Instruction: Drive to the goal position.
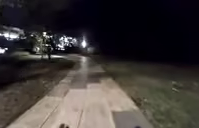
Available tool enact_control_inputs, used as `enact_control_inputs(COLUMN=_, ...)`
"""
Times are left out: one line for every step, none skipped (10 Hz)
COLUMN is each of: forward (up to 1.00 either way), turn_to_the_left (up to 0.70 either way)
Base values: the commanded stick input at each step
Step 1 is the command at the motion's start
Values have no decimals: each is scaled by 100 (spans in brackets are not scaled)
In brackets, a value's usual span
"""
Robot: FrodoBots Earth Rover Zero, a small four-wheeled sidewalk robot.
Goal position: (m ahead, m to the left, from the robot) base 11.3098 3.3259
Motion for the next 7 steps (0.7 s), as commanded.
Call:
enact_control_inputs(forward=45, turn_to_the_left=27)
enact_control_inputs(forward=45, turn_to_the_left=27)
enact_control_inputs(forward=45, turn_to_the_left=27)
enact_control_inputs(forward=45, turn_to_the_left=27)
enact_control_inputs(forward=45, turn_to_the_left=27)
enact_control_inputs(forward=45, turn_to_the_left=27)
enact_control_inputs(forward=45, turn_to_the_left=27)
